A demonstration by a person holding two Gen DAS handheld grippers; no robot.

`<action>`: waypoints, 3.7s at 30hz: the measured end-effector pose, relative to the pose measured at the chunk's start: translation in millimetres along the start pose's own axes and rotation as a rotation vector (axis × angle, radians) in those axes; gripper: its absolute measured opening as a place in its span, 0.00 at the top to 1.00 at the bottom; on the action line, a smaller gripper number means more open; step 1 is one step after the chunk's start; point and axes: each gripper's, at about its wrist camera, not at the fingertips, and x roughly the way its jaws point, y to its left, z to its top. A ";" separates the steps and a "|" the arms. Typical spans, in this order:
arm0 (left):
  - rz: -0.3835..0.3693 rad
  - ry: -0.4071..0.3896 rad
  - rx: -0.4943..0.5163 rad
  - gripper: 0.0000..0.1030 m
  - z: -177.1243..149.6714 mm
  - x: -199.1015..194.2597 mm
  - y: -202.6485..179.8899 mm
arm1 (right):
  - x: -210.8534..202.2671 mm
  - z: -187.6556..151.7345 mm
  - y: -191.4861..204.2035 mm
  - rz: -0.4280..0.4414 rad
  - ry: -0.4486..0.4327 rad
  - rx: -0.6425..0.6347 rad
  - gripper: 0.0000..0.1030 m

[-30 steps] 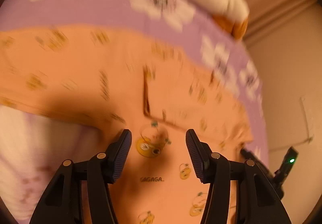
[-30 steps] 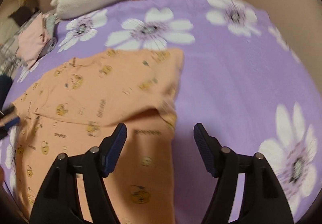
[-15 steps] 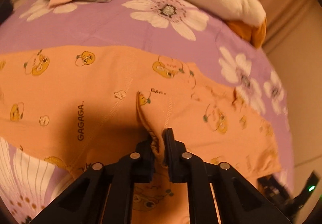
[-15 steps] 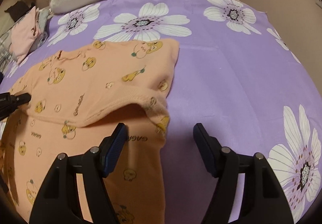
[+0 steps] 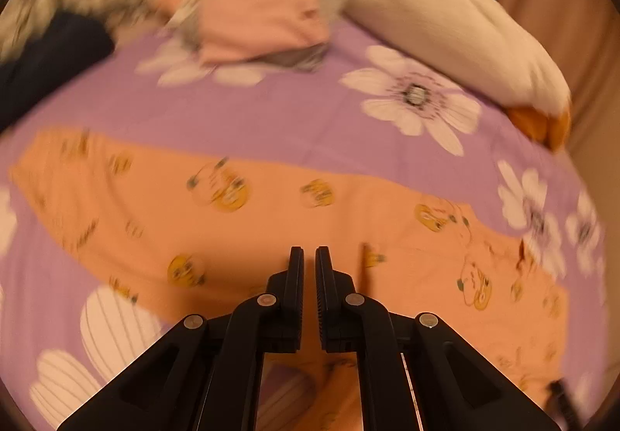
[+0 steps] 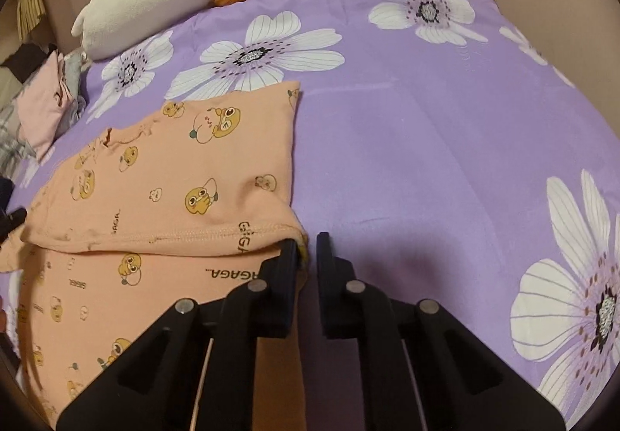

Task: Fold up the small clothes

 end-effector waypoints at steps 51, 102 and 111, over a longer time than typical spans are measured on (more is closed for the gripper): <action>-0.141 -0.083 -0.452 0.97 88.4 -22.5 211.2 | -1.1 -14.5 12.4 0.066 -0.020 -0.064 0.51; -0.257 0.287 0.077 0.92 -48.2 13.4 1.4 | -35.2 6.2 12.6 0.368 0.073 0.222 0.37; -0.247 0.265 0.111 0.92 -50.9 13.4 0.7 | 11.5 36.4 94.4 0.532 0.272 0.236 0.45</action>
